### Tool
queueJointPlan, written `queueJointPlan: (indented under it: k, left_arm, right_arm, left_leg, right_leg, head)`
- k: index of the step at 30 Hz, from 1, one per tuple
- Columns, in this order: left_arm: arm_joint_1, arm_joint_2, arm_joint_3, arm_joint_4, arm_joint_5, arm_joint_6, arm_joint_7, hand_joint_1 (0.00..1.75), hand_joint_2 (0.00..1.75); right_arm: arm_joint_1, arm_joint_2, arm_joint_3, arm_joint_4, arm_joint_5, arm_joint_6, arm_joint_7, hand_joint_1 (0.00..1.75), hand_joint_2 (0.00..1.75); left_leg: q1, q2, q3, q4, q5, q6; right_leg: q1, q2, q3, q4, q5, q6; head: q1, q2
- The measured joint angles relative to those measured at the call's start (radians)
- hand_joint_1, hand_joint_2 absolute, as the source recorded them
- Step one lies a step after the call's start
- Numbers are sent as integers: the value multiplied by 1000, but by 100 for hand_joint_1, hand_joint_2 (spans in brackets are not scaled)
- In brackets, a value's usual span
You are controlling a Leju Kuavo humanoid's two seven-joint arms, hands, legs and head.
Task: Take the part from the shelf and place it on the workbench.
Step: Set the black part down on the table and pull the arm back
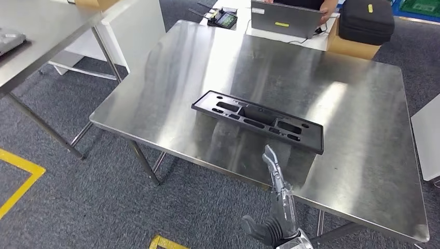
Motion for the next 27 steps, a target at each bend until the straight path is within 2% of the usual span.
queueJointPlan:
  k: [1,3,4,5,6,7,8,9,10,11,13,14,15,16,18,19,20,21,22,23,24,25,26,27]
  left_arm:
    - [0,-1,3,0,3,1,1,0,0]
    - [0,-3,11,0,11,3,2,0,0]
    - [0,-5,17,0,15,5,3,0,0]
    - [1,-6,21,0,17,9,4,0,0]
    - [1,-7,24,0,20,13,5,0,0]
    - [1,-9,27,0,23,17,6,0,0]
    - [1,-10,31,0,27,20,6,0,0]
    - [1,-12,35,0,30,23,7,0,0]
    - [1,-15,39,0,32,25,7,0,0]
    - [1,-18,43,0,32,26,8,0,0]
    - [-1,-22,48,0,33,28,8,0,0]
    - [-1,-23,49,0,32,28,8,0,0]
    - [-2,-25,50,0,32,28,8,0,0]
    - [-2,-26,50,0,31,27,8,0,0]
    - [-1,-29,51,0,30,27,8,0,0]
    - [-2,-30,51,0,30,27,9,0,0]
    - [-2,-32,52,0,30,27,9,0,0]
    - [-3,-33,52,0,30,27,9,0,0]
    - [-3,-34,52,0,30,27,9,0,0]
    - [-3,-34,53,0,30,27,9,0,0]
    - [-2,-34,53,0,30,26,8,0,0]
    - [-2,-35,53,0,30,24,6,0,0]
    - [-2,-36,53,0,28,21,4,0,0]
    - [-2,-37,53,0,26,18,1,0,0]
  right_arm:
    - [-2,3,3,6,1,4,1,0,0]
    - [-6,9,12,18,3,14,3,0,0]
    - [-7,14,15,25,3,18,4,0,0]
    - [-8,19,18,33,1,20,4,0,0]
    - [-9,25,19,41,-3,21,5,0,0]
    - [-10,31,19,51,-10,23,5,0,0]
    - [-10,36,19,62,-19,24,5,0,0]
    - [-10,39,18,73,-28,25,5,0,0]
    - [-10,42,17,83,-36,26,4,0,0]
    - [-9,43,15,91,-41,26,4,0,0]
    - [-5,47,10,101,-47,24,2,0,0]
    - [-2,48,7,104,-48,21,1,0,0]
    - [1,50,3,105,-50,18,0,0,0]
    - [3,50,-1,106,-51,16,0,0,0]
    - [9,51,-10,106,-52,13,-2,0,0]
    - [12,51,-14,107,-53,13,-2,0,0]
    - [15,50,-17,107,-53,13,-2,0,0]
    - [18,50,-20,108,-53,13,-2,0,0]
    - [20,50,-23,108,-54,12,-2,0,0]
    - [23,49,-27,110,-54,12,-2,0,0]
    - [26,49,-32,111,-54,10,-2,0,0]
    - [29,48,-37,113,-55,7,-2,0,0]
    - [33,47,-43,115,-56,3,-2,0,0]
    - [35,46,-49,117,-57,0,-2,0,0]
  left_leg:
    - [1,-1,-3,4,2,-6]
    - [8,-2,-11,14,0,-17]
    - [12,-1,-19,27,-21,-23]
    - [16,-1,-31,60,-59,-28]
    - [19,0,-46,111,-111,-33]
    - [19,1,-63,178,-165,-37]
    - [20,1,-76,242,-203,-41]
    - [21,1,-78,286,-221,-43]
    - [21,1,-62,297,-219,-42]
    - [22,1,-24,262,-201,-40]
    - [21,-1,87,117,-166,-32]
    - [18,-2,132,54,-156,-28]
    - [15,-4,157,15,-153,-24]
    - [10,-5,166,-3,-153,-21]
    - [6,-2,154,-8,-139,-9]
    - [5,2,146,-13,-129,0]
    - [5,5,135,-18,-116,12]
    - [5,9,123,-22,-104,21]
    - [1,11,109,-22,-94,27]
    - [-2,12,96,-21,-84,30]
    - [-6,14,81,-20,-73,31]
    - [-9,15,68,-19,-63,32]
    - [-12,16,55,-18,-53,32]
    - [-14,16,44,-16,-43,31]
  right_leg:
    - [4,3,-8,9,3,-7]
    - [0,2,-22,8,6,-29]
    - [-1,0,-28,9,12,-41]
    - [-1,-2,-36,8,21,-52]
    - [1,-3,-44,9,29,-59]
    - [3,-5,-52,9,37,-63]
    - [6,-6,-60,10,45,-64]
    - [7,-7,-69,11,53,-63]
    - [9,-8,-77,12,61,-61]
    - [9,-7,-85,13,68,-59]
    - [10,-7,-96,13,79,-50]
    - [11,-7,-97,12,85,-44]
    - [12,-7,-98,12,90,-36]
    - [12,-8,-99,11,96,-28]
    - [11,-8,-103,10,104,-14]
    - [11,-8,-113,19,94,-13]
    - [12,-8,-128,45,69,-17]
    - [13,-7,-147,91,28,-26]
    - [13,-7,-168,151,-17,-35]
    - [13,-6,-184,217,-55,-39]
    - [13,-6,-191,269,-76,-37]
    - [14,-6,-184,294,-77,-31]
    - [15,-6,-159,284,-62,-23]
    - [17,-6,-115,236,-39,-17]
  head:
    - [-1,0]
    - [-3,0]
    - [-5,0]
    - [-7,0]
    - [-8,0]
    - [-10,0]
    - [-11,0]
    - [-10,0]
    - [-11,0]
    - [-11,0]
    - [-11,0]
    - [-10,0]
    - [-10,0]
    - [-11,0]
    - [-12,0]
    - [-12,0]
    - [-11,0]
    - [-10,0]
    - [-9,0]
    - [-8,0]
    - [-8,0]
    - [-8,0]
    - [-8,0]
    - [-8,0]
